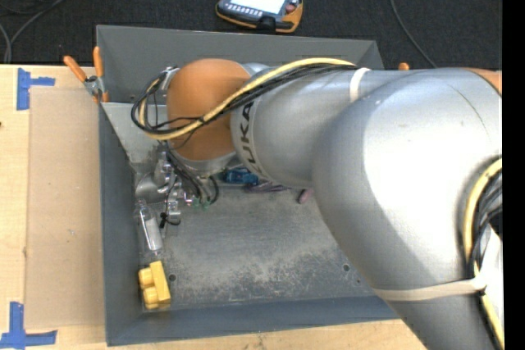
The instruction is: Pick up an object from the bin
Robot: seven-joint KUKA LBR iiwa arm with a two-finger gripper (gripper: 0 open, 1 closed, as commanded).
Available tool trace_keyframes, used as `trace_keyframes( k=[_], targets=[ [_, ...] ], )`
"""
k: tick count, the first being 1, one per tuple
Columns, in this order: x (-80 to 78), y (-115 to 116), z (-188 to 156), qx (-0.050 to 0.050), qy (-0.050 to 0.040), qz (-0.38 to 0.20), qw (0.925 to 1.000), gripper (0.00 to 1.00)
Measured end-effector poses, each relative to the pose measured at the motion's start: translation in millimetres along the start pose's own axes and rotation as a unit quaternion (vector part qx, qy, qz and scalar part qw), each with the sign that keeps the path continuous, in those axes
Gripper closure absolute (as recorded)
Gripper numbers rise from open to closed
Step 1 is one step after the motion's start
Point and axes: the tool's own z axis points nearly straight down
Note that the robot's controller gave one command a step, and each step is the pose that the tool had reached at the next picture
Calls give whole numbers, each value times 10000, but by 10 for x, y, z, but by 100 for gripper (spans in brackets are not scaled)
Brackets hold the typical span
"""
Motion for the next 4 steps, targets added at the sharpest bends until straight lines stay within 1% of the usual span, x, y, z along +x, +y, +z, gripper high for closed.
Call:
trace_keyframes(
  k=[1, 2, 3, 4],
  targets=[
    [2, -7, -14, 18, 58, -828, 9965, 100],
    [1, -8, -14, 17, 59, -823, 9966, 100],
    [8, -11, -204, 19, 68, -817, 9966, 100],
    [1, -9, -399, 18, 59, -814, 9967, 100]
  ],
)
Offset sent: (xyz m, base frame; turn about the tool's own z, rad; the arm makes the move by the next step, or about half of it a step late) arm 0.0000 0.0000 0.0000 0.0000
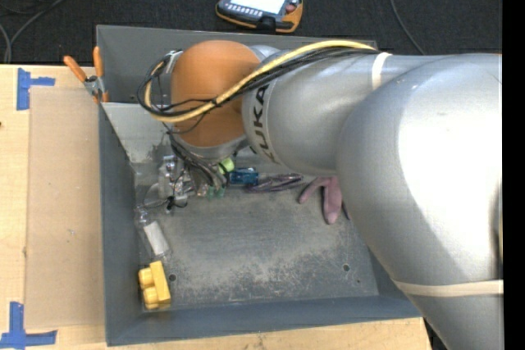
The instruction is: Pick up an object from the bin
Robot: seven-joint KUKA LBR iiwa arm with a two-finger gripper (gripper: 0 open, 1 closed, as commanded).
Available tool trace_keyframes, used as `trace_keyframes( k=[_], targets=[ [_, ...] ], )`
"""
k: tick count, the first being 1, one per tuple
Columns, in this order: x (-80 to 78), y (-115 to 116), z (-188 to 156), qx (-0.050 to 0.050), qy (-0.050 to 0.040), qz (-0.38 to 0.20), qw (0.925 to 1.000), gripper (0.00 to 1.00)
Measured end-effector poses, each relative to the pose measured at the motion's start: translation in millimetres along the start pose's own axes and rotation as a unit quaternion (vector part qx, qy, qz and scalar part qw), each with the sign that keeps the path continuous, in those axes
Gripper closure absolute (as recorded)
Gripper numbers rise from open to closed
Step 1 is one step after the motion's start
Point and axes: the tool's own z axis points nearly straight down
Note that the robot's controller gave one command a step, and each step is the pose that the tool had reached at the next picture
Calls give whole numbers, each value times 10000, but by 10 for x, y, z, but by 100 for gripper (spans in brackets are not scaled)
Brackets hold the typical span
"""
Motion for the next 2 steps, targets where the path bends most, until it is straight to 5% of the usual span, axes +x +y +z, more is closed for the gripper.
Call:
trace_keyframes(
  k=[2],
  targets=[
    [3, 4, -602, -3, -6, 12, 10000, 100]
  ],
)
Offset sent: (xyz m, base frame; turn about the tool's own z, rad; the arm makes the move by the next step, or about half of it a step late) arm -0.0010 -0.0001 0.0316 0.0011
